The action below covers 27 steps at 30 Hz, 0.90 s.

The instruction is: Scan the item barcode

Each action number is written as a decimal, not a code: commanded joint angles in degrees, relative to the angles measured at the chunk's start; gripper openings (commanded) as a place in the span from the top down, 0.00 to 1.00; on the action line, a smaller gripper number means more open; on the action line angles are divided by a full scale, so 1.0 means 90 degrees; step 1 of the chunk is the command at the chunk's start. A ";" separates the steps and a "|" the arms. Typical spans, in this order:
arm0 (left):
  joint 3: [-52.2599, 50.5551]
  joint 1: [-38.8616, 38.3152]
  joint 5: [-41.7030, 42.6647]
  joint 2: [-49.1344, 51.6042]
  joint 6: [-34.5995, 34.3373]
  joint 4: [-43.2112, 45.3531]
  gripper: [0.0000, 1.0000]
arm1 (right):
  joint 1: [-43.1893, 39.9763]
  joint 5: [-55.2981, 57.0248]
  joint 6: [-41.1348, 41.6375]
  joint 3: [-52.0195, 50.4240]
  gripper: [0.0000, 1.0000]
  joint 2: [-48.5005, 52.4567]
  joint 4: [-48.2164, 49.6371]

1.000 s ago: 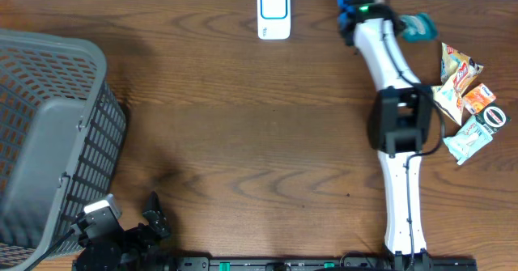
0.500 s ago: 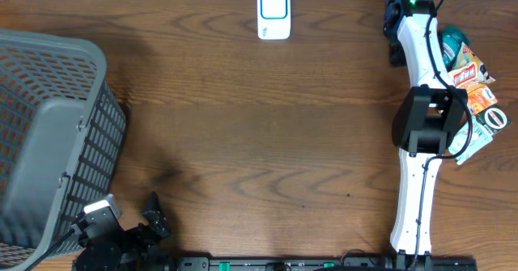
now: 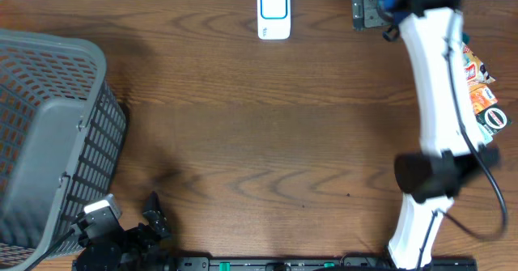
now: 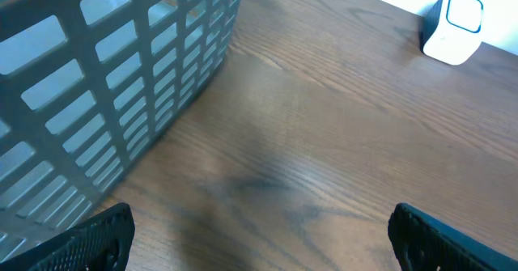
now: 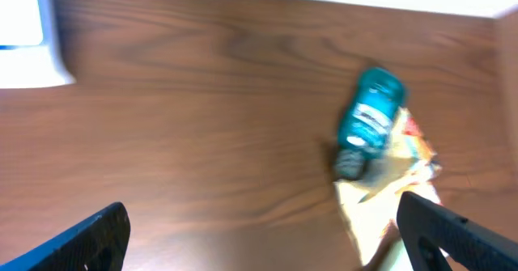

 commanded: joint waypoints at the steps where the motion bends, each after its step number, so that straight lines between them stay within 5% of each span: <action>1: 0.0039 -0.0027 0.0015 -0.0039 0.0104 0.0012 0.01 | 0.0151 -0.1217 0.0112 0.0029 0.01 -0.0573 -0.0357; 15: 0.0039 -0.0027 0.0015 -0.0039 0.0104 0.0012 0.01 | 0.0236 -0.1188 0.0083 0.0027 0.01 -0.1163 -0.0576; 27: 0.0039 -0.0027 0.0015 -0.0039 0.0104 0.0012 0.01 | 0.0532 -0.1161 -0.0253 -0.0007 0.01 -0.2188 0.0325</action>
